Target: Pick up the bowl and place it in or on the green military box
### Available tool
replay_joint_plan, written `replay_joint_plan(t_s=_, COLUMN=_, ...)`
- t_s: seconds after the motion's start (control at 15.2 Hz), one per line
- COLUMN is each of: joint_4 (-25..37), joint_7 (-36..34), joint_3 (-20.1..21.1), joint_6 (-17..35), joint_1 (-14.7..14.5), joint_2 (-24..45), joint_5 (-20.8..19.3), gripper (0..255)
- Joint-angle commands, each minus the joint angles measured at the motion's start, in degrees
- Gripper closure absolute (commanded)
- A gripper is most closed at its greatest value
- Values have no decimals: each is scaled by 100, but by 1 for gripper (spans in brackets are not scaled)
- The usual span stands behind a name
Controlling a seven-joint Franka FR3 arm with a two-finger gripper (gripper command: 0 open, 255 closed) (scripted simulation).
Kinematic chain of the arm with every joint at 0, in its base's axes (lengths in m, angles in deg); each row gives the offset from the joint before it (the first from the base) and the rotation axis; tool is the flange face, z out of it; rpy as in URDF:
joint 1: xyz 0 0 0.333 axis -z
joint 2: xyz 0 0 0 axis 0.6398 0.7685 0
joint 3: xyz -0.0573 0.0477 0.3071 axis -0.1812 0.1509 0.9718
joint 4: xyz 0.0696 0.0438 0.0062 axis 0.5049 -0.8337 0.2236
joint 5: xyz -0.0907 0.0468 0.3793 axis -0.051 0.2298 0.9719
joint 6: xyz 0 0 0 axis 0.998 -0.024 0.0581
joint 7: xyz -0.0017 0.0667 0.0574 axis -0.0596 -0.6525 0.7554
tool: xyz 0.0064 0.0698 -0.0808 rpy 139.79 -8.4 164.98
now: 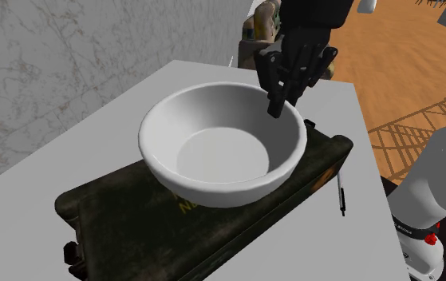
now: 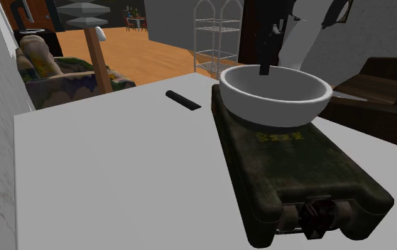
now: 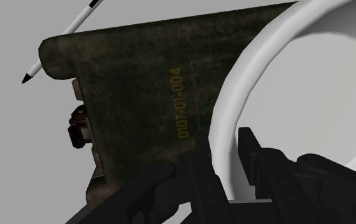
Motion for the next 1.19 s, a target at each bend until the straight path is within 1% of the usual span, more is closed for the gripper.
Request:
replay_joint_plan(t_s=0.0, joint_4=-201, joint_7=33, joint_3=3, joint_6=154, joint_1=-14, joint_2=-61, joint_5=27, gripper=255)
replay_joint_plan(t_s=0.46, joint_4=-201, joint_7=31, joint_3=1, joint_6=155, joint_1=-18, joint_2=-60, joint_5=25, gripper=255)
replay_joint_plan(t_s=0.53, joint_4=-206, joint_7=33, joint_3=-1, joint_6=156, joint_1=-19, joint_2=-64, joint_5=26, gripper=0)
replay_joint_plan(t_s=0.86, joint_4=-201, joint_7=31, joint_3=1, joint_6=155, joint_1=-18, joint_2=-60, joint_5=25, gripper=0)
replay_joint_plan(t_s=1.12, joint_4=724, joint_7=-60, joint_3=-73, joint_6=-556, joint_1=44, joint_2=169, joint_5=-83, gripper=0)
